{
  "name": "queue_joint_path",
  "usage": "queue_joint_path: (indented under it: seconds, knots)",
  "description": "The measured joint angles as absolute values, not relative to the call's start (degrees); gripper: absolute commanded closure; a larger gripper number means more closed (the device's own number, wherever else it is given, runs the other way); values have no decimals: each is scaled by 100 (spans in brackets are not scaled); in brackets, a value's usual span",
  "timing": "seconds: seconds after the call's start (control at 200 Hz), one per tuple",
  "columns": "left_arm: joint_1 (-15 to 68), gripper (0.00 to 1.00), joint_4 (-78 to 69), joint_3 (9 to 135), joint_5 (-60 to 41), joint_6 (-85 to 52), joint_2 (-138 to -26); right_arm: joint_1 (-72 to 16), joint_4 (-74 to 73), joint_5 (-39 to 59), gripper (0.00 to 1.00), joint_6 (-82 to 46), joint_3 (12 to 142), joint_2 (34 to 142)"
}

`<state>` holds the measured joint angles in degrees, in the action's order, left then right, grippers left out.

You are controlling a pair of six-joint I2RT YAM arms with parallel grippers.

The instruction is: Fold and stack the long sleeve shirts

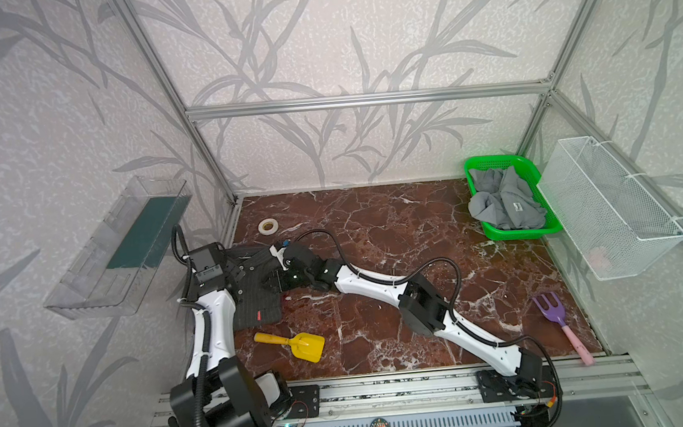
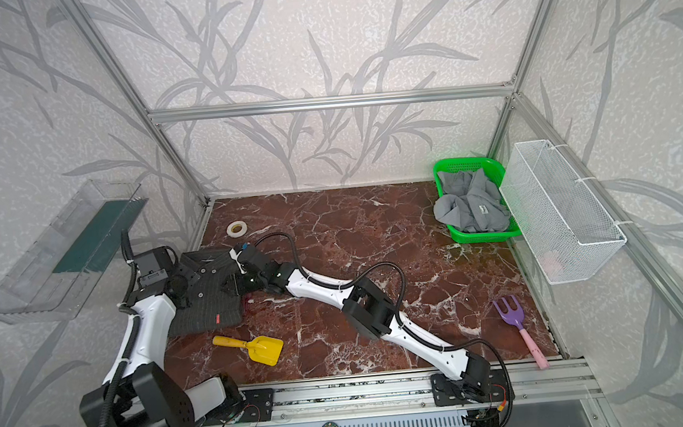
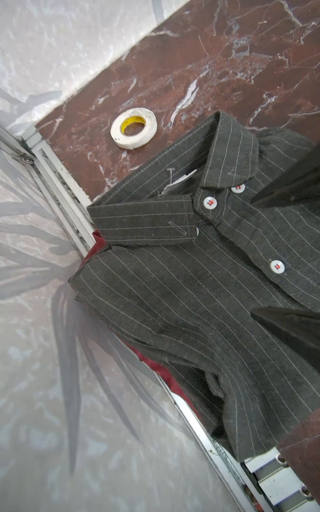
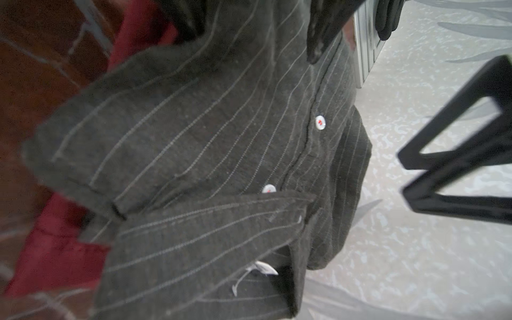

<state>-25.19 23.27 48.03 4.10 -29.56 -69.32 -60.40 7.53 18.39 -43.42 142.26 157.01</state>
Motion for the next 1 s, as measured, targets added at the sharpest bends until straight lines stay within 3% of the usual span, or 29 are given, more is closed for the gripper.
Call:
queue_joint_path:
  seconds: [0.5, 1.0]
  knots:
    - [-2512, 42, 2565, 4980, 443, -2856, -7902, -5741, 294, 1715, 43, -4042, 12634, 13972]
    - [-2467, 37, 3011, 5312, 423, -2943, -8182, -5111, -670, 1643, 43, -3830, 9719, 11843]
